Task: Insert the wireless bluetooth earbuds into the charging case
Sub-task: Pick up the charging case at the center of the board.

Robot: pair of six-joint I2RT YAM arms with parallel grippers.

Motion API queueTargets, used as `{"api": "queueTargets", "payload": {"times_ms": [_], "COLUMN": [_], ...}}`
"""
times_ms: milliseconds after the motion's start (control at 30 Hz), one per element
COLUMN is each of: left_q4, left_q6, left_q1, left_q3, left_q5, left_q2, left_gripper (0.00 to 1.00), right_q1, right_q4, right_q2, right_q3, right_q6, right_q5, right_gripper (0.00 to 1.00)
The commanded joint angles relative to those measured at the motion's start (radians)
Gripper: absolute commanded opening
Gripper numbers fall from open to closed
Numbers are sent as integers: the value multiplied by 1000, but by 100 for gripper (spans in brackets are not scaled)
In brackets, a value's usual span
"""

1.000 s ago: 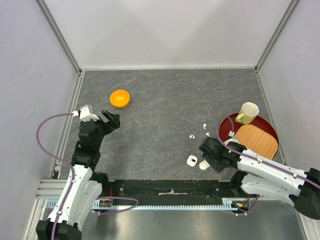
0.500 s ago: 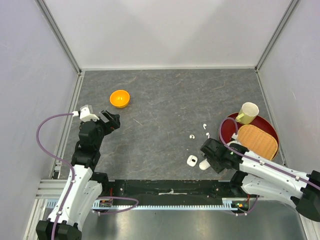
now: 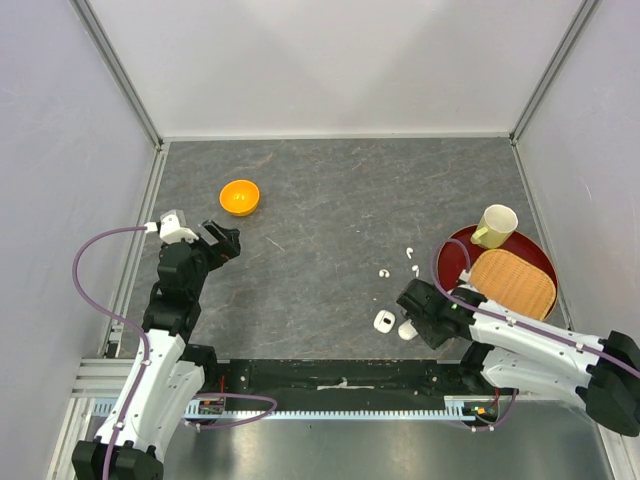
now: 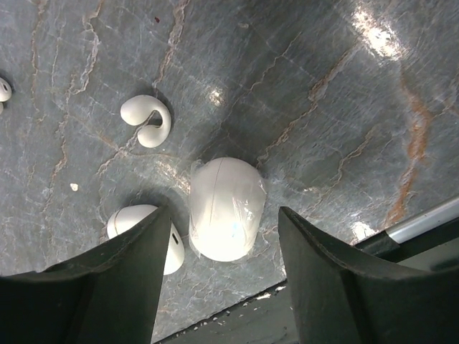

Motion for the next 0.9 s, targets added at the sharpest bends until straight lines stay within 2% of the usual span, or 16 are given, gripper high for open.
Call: {"api": "queueTargets", "payload": {"times_ms": [0,267,400,600,867], "left_q4": [16,18,21,21,21], "left_q6": [10,13,13,15,15], "left_q1": [2,2,2,2,2], "left_q3": [-2,1,3,3,1], "left_q5": [-25,-25,-25,-25,-19], "left_q2": [0,4,7,9,13], "left_gripper": [100,100,100,100,100], "right_q1": [3,0,-10,-19,-19], "right_q4": [45,53,50,47,48], "right_q2": [35,78,57,11,13], "right_q3": [-7,-13,-38,-73,-76], "right_q6": [24,42,74,111,104], "right_q5": [4,22,31,48,53], "right_gripper": [68,65,64,68,64]}}
